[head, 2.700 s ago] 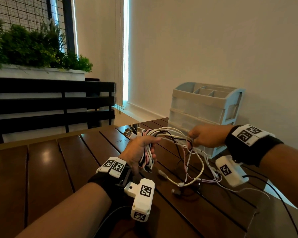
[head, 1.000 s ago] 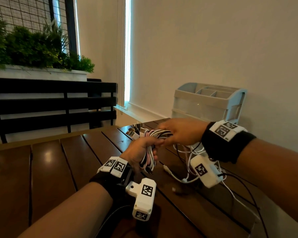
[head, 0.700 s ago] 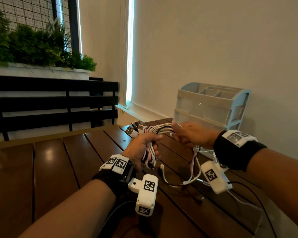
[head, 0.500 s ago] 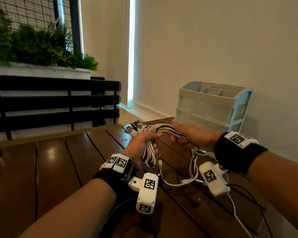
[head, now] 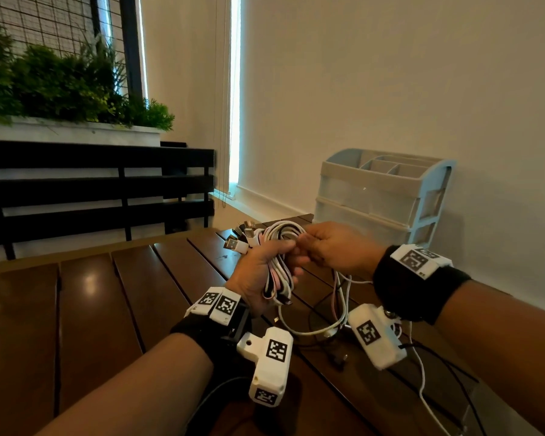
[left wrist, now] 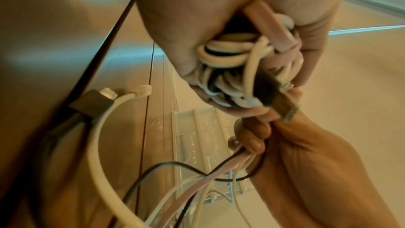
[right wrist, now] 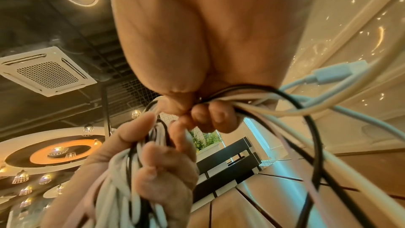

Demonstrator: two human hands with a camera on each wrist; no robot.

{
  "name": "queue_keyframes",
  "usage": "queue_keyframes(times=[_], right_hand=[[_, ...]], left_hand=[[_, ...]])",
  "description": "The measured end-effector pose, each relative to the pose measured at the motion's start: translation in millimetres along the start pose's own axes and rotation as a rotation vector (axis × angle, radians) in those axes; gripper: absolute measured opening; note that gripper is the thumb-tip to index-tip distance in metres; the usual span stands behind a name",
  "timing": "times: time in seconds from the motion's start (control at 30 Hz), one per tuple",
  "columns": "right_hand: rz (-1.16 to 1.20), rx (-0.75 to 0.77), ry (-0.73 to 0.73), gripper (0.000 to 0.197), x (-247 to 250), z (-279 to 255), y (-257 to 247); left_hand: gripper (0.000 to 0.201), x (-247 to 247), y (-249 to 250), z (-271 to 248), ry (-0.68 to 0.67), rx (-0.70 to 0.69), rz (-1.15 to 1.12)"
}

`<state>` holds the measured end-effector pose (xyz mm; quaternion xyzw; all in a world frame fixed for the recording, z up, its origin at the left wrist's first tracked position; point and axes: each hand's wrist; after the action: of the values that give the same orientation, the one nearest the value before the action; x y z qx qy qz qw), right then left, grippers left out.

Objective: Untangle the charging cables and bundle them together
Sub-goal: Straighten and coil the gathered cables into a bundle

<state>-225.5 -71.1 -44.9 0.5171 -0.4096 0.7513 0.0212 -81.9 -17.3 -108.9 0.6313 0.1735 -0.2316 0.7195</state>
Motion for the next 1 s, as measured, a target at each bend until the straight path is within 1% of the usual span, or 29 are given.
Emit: queue_keyframes(times=[0.13,0.27,0.37,0.47,0.57,0.6,0.67,0.73,0.8,0.83,0.9,0.93,1.0], right_hand=[[-0.131,-0.026,0.056,0.032,0,-3,-1],[-0.166,-0.041,0.092,0.031,-5,-1,-1],[-0.005,-0.043,0.107,0.031,-11,5,2],[0.117,-0.078,0.085,0.034,-15,5,0],[0.21,-0.101,0.051,0.034,-18,4,-7],[0.241,-0.11,0.037,0.032,-19,4,-8],[0.268,-0.116,-0.007,0.029,-21,2,-9],[0.259,-0.128,-0.054,0.028,-20,2,-8],[0.284,-0.166,-0.092,0.024,-18,1,-8],[0.345,-0.196,-0.107,0.023,-17,2,-7],[0.538,-0.237,-0.129,0.02,-16,3,-4],[0.621,-0.251,-0.136,0.02,-15,3,-2],[0.684,-0.274,-0.149,0.027,-12,3,1]], left_hand=[[0.011,-5,-5,0,-0.025,0.006,0.031],[0.019,-4,-5,0,-0.009,0.005,0.041],[0.016,-3,-6,2,0.01,-0.012,-0.033],[0.022,-3,-9,4,0.048,-0.057,-0.102],[0.017,-6,-10,3,0.008,-0.061,-0.134],[0.022,-6,-10,3,-0.01,-0.069,-0.144],[0.04,-5,-9,2,-0.055,-0.08,-0.152],[0.048,-4,-7,-1,-0.113,-0.053,-0.149],[0.047,-3,-5,-4,-0.158,-0.023,-0.139],[0.048,-3,-5,-5,-0.171,-0.018,-0.132],[0.046,-3,-5,-6,-0.177,-0.01,-0.113],[0.041,-3,-5,-5,-0.174,0.004,-0.105],[0.027,-3,-6,-5,-0.149,0.034,-0.089]])
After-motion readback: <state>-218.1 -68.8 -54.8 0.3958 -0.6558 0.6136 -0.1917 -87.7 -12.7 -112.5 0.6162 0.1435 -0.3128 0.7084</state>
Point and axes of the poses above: each hand's wrist, its own z-axis towards the middle knuckle, its own x-axis out of the back of the hand, y = z × x, and after that the axes turned 5 degrees about -y, right-handed
